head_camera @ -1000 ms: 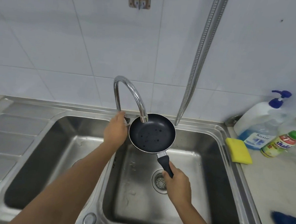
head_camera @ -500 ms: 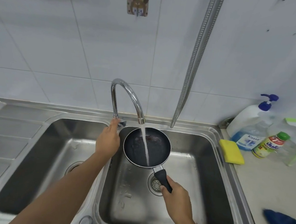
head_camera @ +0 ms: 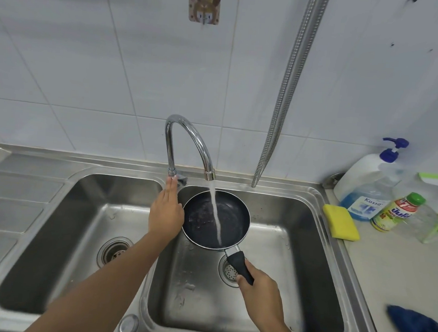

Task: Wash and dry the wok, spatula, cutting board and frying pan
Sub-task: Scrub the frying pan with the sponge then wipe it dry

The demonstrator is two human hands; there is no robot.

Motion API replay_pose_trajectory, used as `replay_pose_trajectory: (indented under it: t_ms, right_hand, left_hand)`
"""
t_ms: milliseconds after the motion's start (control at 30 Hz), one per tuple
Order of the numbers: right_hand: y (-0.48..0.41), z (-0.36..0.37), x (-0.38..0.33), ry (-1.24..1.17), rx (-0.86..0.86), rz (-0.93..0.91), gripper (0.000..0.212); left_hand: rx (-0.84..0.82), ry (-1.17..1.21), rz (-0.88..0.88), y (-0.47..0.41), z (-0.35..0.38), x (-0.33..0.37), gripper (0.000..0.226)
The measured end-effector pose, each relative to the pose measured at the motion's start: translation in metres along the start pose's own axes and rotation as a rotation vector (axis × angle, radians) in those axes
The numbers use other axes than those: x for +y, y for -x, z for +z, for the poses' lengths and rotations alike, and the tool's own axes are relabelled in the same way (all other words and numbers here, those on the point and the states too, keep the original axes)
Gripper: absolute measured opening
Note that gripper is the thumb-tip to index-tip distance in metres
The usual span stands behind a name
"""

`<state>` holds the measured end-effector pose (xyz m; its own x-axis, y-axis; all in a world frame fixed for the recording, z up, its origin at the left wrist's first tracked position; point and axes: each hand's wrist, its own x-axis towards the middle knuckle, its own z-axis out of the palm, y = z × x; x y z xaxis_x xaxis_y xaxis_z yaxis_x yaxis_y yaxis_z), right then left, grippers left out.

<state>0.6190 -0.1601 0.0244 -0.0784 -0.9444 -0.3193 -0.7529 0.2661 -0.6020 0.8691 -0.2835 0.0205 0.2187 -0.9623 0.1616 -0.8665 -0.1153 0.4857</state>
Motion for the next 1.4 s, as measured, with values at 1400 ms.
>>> replay_pose_trajectory:
  t_ms: [1400]
  right_hand:
    - [0.029, 0.018, -0.002, -0.553, 0.053, 0.021, 0.054]
  left_hand:
    - [-0.476, 0.902, -0.593, 0.102, 0.061, 0.11, 0.029]
